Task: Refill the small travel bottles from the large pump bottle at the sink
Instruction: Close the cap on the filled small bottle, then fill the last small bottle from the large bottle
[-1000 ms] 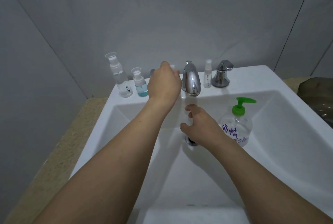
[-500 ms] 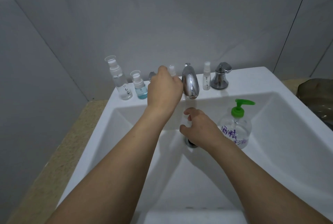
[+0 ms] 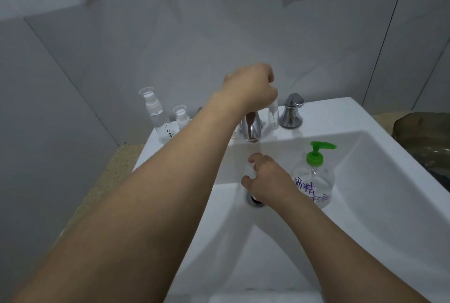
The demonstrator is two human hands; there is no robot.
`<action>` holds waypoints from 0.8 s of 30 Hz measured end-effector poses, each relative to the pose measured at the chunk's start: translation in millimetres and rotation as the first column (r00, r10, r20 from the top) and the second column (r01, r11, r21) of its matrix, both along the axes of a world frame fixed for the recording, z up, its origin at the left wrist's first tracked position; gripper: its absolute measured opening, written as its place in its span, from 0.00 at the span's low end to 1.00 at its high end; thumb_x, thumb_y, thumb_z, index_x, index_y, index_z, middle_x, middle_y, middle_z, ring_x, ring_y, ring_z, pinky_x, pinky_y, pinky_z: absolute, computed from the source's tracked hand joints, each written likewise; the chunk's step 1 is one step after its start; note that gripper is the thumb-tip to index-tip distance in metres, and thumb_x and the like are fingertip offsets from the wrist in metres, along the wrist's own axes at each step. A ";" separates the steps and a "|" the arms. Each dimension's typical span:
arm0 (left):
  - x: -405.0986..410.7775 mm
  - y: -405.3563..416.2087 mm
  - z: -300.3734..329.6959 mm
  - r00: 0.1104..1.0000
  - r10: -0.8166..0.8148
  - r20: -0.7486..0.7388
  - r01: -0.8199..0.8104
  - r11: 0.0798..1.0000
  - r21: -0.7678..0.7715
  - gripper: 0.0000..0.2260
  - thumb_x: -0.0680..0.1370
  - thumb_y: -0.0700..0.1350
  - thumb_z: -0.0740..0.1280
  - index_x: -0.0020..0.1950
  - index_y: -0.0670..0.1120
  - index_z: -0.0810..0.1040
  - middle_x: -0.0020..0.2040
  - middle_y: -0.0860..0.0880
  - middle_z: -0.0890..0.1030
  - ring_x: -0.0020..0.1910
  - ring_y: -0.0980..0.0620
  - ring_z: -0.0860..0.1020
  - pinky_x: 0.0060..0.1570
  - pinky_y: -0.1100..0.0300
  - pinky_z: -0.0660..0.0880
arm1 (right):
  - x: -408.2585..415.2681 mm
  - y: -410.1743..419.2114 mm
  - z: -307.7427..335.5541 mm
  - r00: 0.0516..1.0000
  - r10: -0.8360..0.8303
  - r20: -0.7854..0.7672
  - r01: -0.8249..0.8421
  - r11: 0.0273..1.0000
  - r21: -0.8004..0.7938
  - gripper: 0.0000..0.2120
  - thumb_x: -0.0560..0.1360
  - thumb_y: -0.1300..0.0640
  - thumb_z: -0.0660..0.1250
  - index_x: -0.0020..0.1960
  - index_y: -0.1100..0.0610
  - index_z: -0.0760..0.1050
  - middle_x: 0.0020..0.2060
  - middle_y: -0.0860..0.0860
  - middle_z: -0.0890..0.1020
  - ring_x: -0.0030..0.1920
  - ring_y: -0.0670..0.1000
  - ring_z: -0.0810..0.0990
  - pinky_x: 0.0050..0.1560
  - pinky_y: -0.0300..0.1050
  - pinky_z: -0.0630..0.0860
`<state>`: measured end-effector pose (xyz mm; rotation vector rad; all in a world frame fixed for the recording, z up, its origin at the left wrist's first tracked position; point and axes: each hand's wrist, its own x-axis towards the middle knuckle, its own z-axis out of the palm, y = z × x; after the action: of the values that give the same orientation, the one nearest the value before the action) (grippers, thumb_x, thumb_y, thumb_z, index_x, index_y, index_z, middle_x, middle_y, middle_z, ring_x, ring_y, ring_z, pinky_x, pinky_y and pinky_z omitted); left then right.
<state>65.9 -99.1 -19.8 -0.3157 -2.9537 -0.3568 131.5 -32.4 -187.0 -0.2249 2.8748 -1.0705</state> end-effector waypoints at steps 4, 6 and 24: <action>-17.8 13.5 0.7 0.989 0.002 0.148 0.013 0.995 -0.103 0.17 0.73 0.46 0.69 0.62 0.49 0.77 0.58 0.50 0.79 0.57 0.46 0.77 0.64 0.48 0.68 | -0.7 1.0 0.2 1.000 0.006 0.006 -0.006 1.000 0.007 0.24 0.74 0.51 0.65 0.68 0.55 0.67 0.59 0.54 0.74 0.58 0.56 0.75 0.58 0.51 0.74; -21.6 19.5 -2.0 0.989 0.016 0.148 0.003 0.992 -0.128 0.15 0.73 0.44 0.69 0.60 0.48 0.79 0.56 0.49 0.80 0.56 0.46 0.76 0.66 0.48 0.66 | -1.1 1.3 -0.9 1.000 0.005 0.006 -0.006 1.000 0.008 0.24 0.74 0.52 0.65 0.68 0.55 0.67 0.58 0.54 0.75 0.58 0.56 0.76 0.57 0.51 0.74; 50.1 -48.2 -38.4 0.948 0.051 -0.314 0.161 0.774 0.612 0.09 0.77 0.45 0.68 0.56 0.48 0.82 0.40 0.57 0.79 0.40 0.56 0.78 0.43 0.54 0.78 | -1.5 0.0 3.6 0.995 0.042 0.095 -0.042 0.999 0.004 0.22 0.75 0.50 0.66 0.67 0.54 0.69 0.59 0.52 0.76 0.58 0.52 0.75 0.53 0.43 0.71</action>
<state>115.9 -147.3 -58.3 -0.3274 -2.3308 -1.1537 130.0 -32.4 -183.3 -0.2266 2.7763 -1.0367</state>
